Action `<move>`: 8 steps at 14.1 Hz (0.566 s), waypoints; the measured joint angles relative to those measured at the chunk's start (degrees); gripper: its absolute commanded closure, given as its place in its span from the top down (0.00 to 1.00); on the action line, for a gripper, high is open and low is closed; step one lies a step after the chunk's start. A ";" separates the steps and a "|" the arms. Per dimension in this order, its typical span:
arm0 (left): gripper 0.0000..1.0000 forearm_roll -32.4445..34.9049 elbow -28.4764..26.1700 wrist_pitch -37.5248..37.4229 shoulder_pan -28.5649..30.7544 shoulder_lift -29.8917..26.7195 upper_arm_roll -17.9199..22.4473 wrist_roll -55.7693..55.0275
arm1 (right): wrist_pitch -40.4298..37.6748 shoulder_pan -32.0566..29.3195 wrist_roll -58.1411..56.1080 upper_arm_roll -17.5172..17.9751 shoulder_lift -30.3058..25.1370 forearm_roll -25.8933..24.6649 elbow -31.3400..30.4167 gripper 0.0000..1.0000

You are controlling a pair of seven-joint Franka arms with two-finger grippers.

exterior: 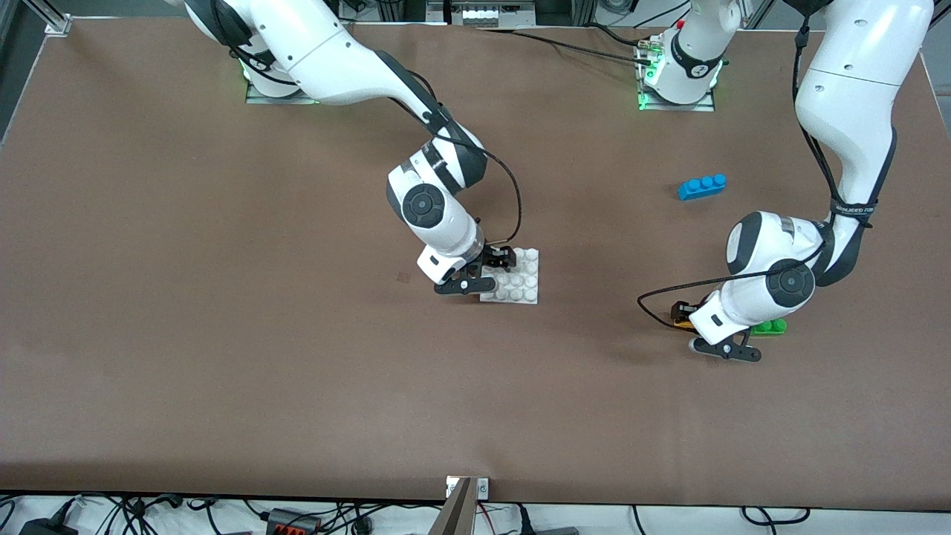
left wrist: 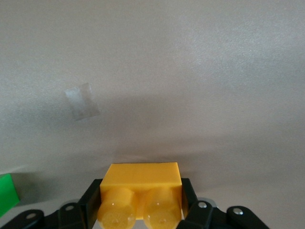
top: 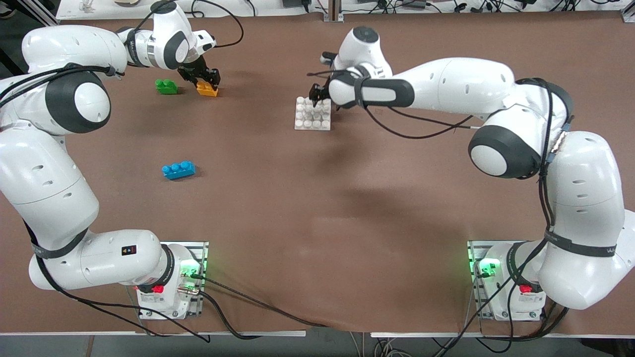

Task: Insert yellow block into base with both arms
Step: 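Release the plate and withdraw the right gripper while the left gripper lifts the brick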

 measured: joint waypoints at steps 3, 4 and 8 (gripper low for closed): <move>0.59 0.00 -0.02 -0.01 -0.11 -0.37 -0.11 0.01 | -15.64 -1.52 -2.21 -5.49 -9.35 -3.88 1.12 1.00; 0.57 0.00 -0.03 -0.01 -0.21 -0.66 -0.24 0.01 | -20.63 -2.13 -3.76 -7.23 -12.65 -5.72 1.12 1.00; 0.55 0.00 -0.02 -3.07 -0.38 -2.73 -4.52 -0.35 | -41.66 -2.76 -11.46 -14.11 -23.03 -11.03 1.00 1.00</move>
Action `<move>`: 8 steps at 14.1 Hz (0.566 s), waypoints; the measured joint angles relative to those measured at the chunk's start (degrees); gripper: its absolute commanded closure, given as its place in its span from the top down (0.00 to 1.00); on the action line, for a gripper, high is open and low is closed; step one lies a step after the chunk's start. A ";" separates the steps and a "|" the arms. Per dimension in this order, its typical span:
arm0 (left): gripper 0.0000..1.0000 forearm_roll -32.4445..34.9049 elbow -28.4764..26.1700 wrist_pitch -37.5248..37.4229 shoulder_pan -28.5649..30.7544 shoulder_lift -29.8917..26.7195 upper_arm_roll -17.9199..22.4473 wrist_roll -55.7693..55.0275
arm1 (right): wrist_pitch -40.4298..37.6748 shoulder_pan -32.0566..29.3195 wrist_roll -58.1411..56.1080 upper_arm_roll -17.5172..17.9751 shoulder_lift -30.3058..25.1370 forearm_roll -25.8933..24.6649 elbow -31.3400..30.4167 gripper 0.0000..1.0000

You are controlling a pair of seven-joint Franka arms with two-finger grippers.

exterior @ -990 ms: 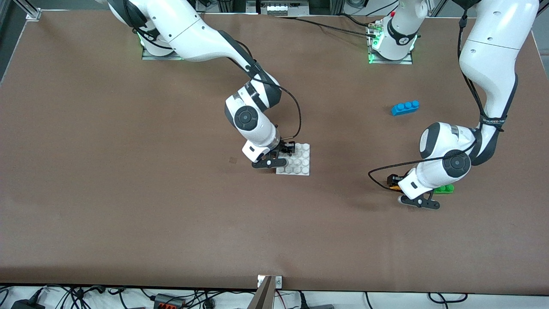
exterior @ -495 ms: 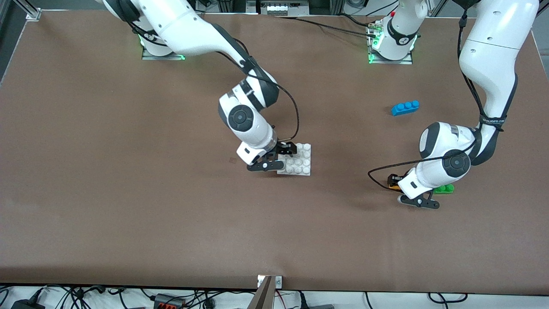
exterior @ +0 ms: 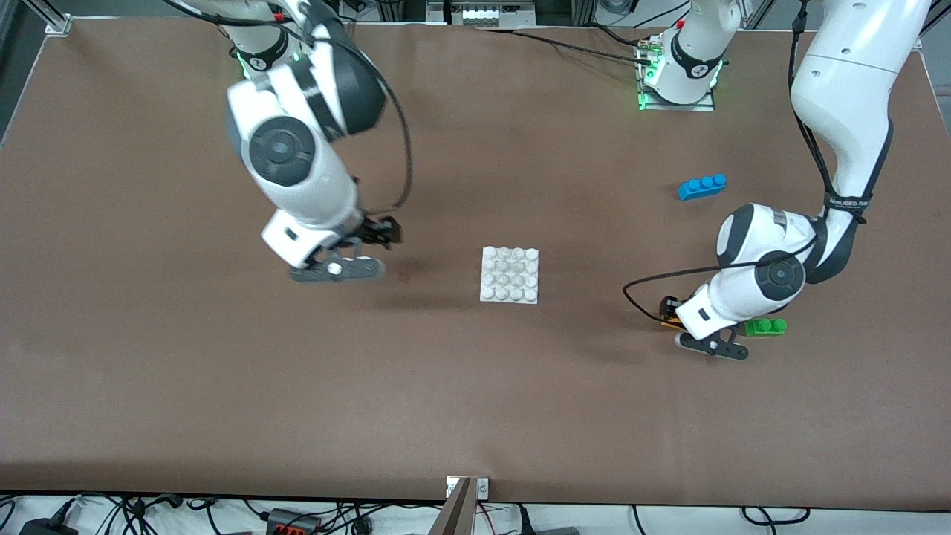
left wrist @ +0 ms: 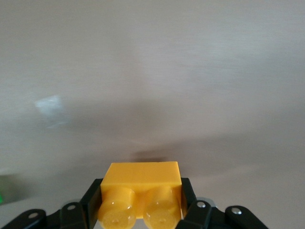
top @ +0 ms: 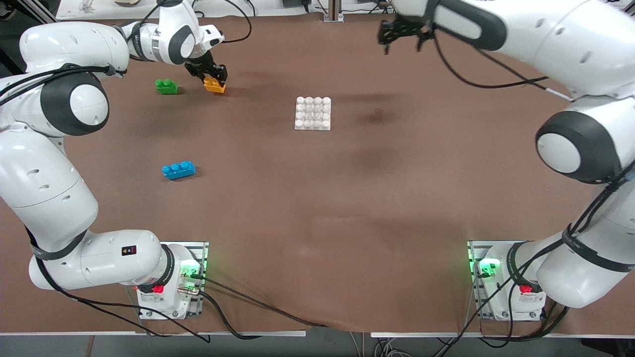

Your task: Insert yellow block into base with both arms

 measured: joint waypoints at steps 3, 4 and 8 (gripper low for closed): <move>0.54 -0.02 0.11 -2.16 0.04 -1.98 -4.91 -2.62 | -11.03 -0.97 -14.36 -8.83 -4.99 -0.34 -0.21 1.00; 0.54 -0.04 0.18 -2.98 0.05 -2.39 -6.98 -4.66 | -12.44 -1.74 -18.29 -11.71 -6.37 -0.38 -0.29 1.00; 0.52 -0.06 0.20 -4.16 -2.45 -2.73 -14.59 -19.99 | -14.70 -6.93 -23.93 -17.46 -11.79 -0.30 -1.12 1.00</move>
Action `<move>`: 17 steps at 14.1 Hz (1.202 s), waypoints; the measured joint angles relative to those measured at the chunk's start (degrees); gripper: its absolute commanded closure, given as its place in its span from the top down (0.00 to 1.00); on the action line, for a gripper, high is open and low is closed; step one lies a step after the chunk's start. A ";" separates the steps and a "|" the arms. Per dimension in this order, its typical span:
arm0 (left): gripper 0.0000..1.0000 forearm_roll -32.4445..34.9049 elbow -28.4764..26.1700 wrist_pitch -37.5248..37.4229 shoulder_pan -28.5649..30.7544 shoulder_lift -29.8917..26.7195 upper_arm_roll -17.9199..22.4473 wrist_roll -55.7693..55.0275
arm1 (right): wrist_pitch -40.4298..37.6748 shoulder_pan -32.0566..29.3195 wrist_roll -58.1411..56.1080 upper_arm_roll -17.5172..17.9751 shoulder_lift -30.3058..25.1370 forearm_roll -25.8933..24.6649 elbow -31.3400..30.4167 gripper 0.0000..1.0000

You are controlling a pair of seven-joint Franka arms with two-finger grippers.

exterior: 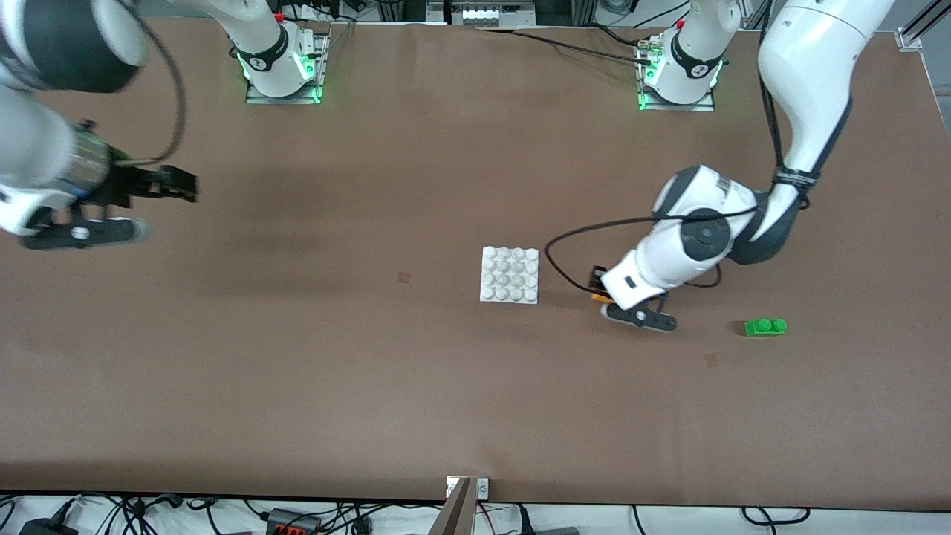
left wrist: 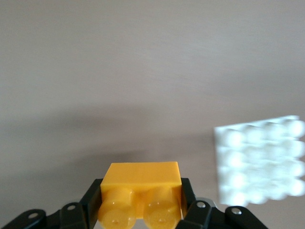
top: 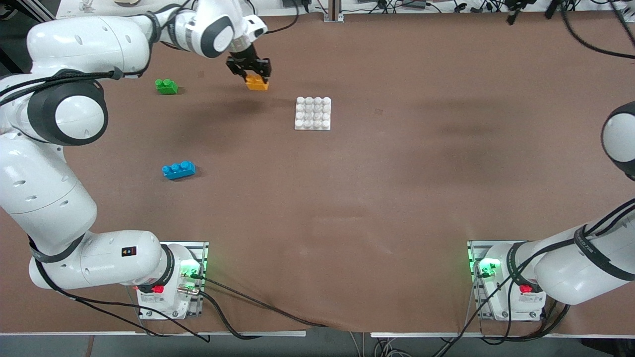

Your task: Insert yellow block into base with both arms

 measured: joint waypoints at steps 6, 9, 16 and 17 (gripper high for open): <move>0.52 0.00 2.84 0.11 -10.25 2.73 -0.38 -12.50 | 7.22 -17.95 -0.65 18.08 -8.90 -4.24 -10.55 1.00; 0.52 0.02 4.78 0.54 -13.82 6.25 0.94 -14.63 | 11.14 -29.01 -0.59 26.57 -15.34 -4.29 -19.03 1.00; 0.52 0.02 5.84 4.16 -17.36 9.15 5.36 -15.97 | 9.59 -33.91 -0.97 27.90 -17.56 -1.95 -18.91 1.00; 0.52 0.02 6.01 4.46 -17.45 9.26 5.36 -15.97 | 7.97 -32.83 -0.64 27.95 -17.66 -2.70 -18.27 1.00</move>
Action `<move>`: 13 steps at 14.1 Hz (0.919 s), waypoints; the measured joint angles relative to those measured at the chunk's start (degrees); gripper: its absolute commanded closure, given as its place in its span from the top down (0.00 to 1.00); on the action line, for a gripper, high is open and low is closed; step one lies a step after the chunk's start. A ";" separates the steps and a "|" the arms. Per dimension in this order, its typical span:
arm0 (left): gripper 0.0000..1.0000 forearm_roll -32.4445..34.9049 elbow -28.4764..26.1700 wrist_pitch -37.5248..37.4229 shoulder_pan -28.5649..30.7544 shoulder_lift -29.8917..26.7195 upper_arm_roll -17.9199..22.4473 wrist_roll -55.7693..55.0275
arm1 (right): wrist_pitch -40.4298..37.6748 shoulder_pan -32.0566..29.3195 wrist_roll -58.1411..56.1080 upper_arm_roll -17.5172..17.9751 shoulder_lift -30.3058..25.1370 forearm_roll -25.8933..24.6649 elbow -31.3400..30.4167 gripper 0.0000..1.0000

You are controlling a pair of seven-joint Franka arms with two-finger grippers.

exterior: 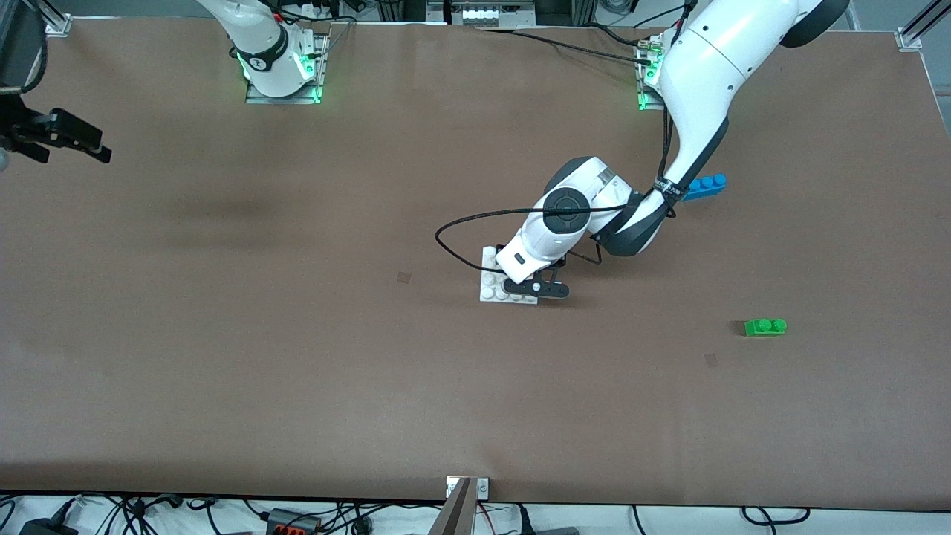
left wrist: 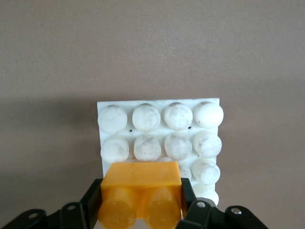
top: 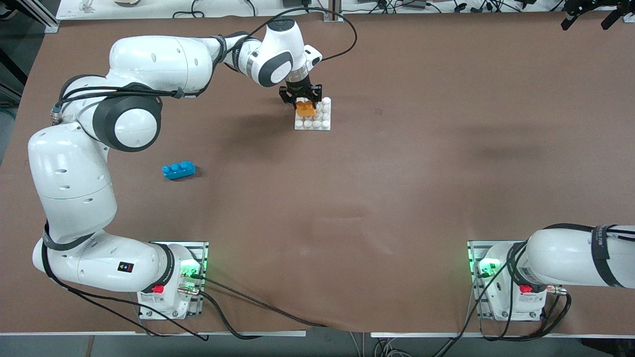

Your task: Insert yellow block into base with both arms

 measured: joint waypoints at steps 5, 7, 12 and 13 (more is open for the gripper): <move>0.52 0.00 0.87 0.31 -1.18 0.56 0.04 -1.19 | -1.20 0.60 0.08 -0.67 0.20 0.13 0.59 1.00; 0.52 0.00 1.31 0.31 -1.50 0.77 0.10 -1.38 | -1.25 0.65 0.08 -0.70 0.26 0.16 0.60 1.00; 0.52 1.37 1.48 0.32 -2.61 1.03 0.59 -2.66 | -1.32 0.82 0.08 -0.59 0.26 0.19 0.91 1.00; 0.52 1.49 1.50 0.32 -2.88 1.02 0.83 -2.89 | -1.39 0.82 0.08 -0.58 0.26 0.20 0.91 1.00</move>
